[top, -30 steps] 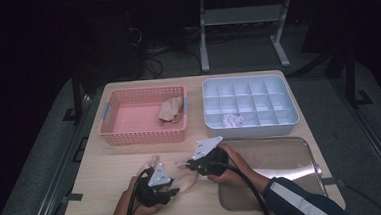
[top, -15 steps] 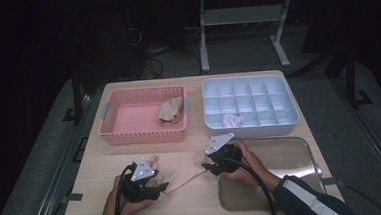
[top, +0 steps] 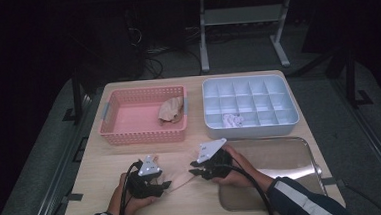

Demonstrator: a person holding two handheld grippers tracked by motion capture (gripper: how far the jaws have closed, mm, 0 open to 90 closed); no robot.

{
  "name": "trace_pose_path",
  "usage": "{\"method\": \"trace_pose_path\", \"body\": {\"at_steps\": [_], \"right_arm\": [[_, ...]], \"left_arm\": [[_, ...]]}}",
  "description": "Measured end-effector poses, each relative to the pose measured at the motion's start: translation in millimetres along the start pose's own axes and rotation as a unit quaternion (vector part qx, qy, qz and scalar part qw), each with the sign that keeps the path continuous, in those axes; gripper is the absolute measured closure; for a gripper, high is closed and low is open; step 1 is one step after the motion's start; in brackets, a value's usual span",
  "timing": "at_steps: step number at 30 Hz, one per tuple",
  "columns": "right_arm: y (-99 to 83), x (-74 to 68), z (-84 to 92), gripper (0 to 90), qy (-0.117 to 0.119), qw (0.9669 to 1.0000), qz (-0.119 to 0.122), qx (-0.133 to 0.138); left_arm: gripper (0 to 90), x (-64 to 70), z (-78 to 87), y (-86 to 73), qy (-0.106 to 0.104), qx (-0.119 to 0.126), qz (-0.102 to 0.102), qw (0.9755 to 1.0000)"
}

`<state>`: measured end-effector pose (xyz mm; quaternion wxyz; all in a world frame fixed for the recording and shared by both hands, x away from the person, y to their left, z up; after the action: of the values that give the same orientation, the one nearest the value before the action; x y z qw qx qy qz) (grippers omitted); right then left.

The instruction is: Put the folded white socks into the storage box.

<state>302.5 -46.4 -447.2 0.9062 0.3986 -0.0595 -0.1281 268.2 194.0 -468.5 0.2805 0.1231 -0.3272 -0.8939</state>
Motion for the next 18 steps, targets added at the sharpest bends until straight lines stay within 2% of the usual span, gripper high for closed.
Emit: {"method": "trace_pose_path", "body": {"at_steps": [3,4,6,7,8,9,10,11,13,14,15,18], "right_arm": [[2.5,-10.1,-9.3,70.7,0.014,0.9996,0.024,-0.001],[2.8,-14.4,-12.3,70.0,0.018,0.9997,0.013,-0.006],[1.0,-14.5,-20.1,66.5,0.012,0.9993,0.031,-0.014],[-1.1,-13.7,-24.0,64.6,0.015,0.9996,0.017,-0.019],[-2.2,-12.1,-25.0,64.0,0.015,0.9995,0.017,-0.023],[-3.2,-10.3,-26.0,63.9,0.015,0.9994,0.019,-0.024],[-4.3,-9.0,-26.2,63.4,0.015,0.9994,0.014,-0.029],[-5.8,-6.4,-27.1,62.2,0.016,0.9992,0.016,-0.032],[-8.3,-4.8,-28.1,61.4,0.022,0.9987,0.007,-0.046],[-9.2,-4.5,-28.3,61.5,0.023,0.9987,0.004,-0.045],[-9.4,-3.5,-27.8,61.8,0.026,0.9987,0.003,-0.044],[-10.7,-4.3,-24.7,65.0,0.036,0.9980,-0.004,-0.052]], "left_arm": [[63.0,2.8,0.2,1.4,-0.012,0.001,-0.010,0.9999],[67.4,3.6,-0.1,2.0,-0.016,0.001,-0.017,0.9997],[74.5,5.0,-1.5,3.8,-0.018,0.002,-0.028,0.9994],[76.5,5.1,-1.9,4.4,-0.020,0.002,-0.029,0.9994],[76.5,5.2,-2.6,4.9,-0.024,0.003,-0.032,0.9992],[75.7,4.8,-3.5,5.6,-0.026,0.005,-0.037,0.9990],[72.2,2.9,-5.0,6.6,-0.018,0.008,-0.032,0.9993],[63.8,1.0,-6.0,7.1,-0.011,0.010,-0.024,0.9996],[55.7,-4.2,-5.6,7.6,0.001,0.014,-0.013,0.9998],[52.1,-6.8,-4.3,7.4,0.007,0.019,-0.009,0.9998],[48.7,-9.6,-0.9,7.2,0.012,0.025,0.001,0.9996],[41.3,-16.4,12.6,6.3,0.020,0.045,0.010,0.9987]]}}
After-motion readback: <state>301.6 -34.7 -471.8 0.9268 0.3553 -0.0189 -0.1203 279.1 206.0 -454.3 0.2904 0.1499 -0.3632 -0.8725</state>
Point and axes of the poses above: each handheld gripper's, and its own axes: z roughly backward along the jaws, y roughly out of its top, x roughly to its right, the point moved 1 cm from there along -z, roughly forward along the jaws, and after that the axes turned 4 degrees about -z, right-handed, at the moved point
